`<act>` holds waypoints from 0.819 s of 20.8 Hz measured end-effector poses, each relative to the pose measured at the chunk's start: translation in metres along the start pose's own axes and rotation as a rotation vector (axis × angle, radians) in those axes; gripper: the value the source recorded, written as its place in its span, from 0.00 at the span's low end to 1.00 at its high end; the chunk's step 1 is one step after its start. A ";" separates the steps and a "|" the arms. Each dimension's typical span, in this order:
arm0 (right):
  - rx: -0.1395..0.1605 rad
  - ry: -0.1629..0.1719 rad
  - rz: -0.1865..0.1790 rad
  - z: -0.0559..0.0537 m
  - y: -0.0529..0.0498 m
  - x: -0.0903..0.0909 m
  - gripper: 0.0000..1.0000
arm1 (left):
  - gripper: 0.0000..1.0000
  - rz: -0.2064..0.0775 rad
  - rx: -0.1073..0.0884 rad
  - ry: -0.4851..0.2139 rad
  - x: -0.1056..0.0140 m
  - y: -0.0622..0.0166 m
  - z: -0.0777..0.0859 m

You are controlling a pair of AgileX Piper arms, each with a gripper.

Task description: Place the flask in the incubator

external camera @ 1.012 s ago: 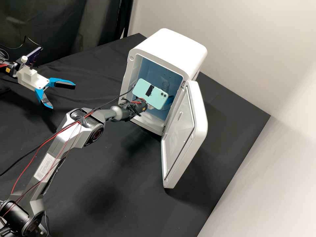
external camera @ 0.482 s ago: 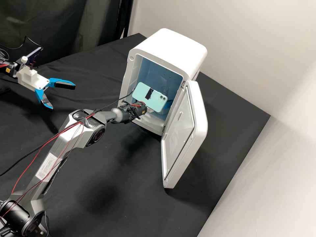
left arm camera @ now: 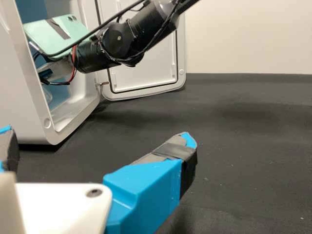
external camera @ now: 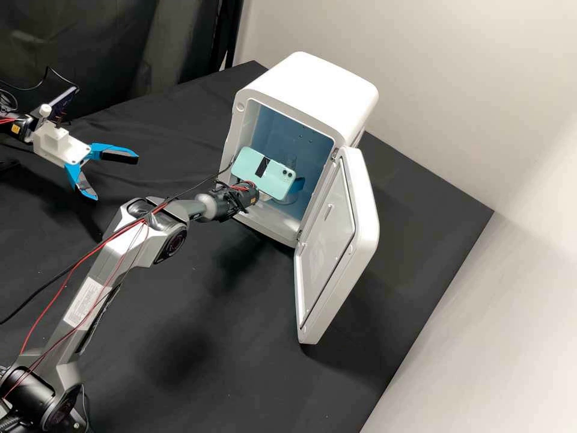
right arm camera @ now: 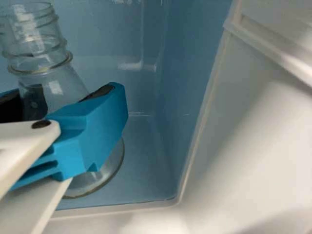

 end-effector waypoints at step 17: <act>0.113 0.057 0.004 0.006 -0.021 -0.001 0.00 | 1.00 0.005 0.015 0.004 0.003 0.0000 0.002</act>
